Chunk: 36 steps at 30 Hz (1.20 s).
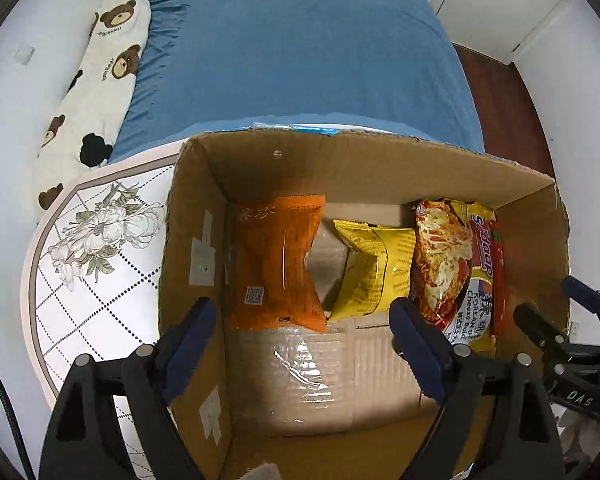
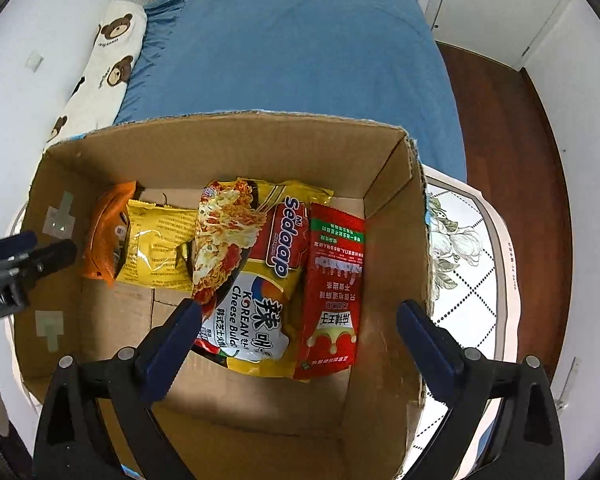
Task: Organize snacks
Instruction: 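Place the orange packet and red candy pack into the box, open both tools, then move both tools back from the box toward the snack pile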
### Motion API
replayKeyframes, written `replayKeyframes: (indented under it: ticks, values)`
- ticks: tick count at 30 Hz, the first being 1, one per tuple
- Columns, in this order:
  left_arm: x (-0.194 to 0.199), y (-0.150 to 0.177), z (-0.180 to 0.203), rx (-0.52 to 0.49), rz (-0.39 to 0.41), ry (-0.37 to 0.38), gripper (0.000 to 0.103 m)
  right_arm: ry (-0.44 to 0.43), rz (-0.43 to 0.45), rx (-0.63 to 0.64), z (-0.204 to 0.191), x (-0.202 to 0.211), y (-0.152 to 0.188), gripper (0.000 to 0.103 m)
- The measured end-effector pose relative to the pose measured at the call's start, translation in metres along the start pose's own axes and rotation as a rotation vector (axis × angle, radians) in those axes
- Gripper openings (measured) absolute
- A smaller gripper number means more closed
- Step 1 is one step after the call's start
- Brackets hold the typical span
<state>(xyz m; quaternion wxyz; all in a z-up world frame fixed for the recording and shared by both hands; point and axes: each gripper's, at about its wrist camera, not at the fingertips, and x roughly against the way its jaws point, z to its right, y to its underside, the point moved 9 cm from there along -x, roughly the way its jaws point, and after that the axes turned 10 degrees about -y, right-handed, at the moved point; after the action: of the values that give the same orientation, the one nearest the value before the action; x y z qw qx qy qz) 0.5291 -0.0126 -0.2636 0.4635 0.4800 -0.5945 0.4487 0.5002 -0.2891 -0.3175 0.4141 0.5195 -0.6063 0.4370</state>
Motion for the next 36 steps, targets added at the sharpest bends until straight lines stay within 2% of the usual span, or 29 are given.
replayKeyframes:
  ticks: [3,16,26,36]
  values:
    - [0.004,0.008,0.002,0.000,0.021,-0.007,0.088,-0.020,0.019,-0.021,-0.002,0.003,0.004,0.100]
    - [0.034,0.051,0.003,0.035,0.143,-0.020,0.088,-0.009,0.108,-0.021,-0.018,0.027,0.043,0.100]
    - [0.086,0.088,0.003,0.046,0.269,-0.012,0.088,0.008,0.248,0.007,-0.034,0.081,0.073,0.100]
    - [0.150,0.133,0.001,0.034,0.423,-0.015,0.088,-0.026,0.365,0.013,-0.058,0.139,0.120,0.100]
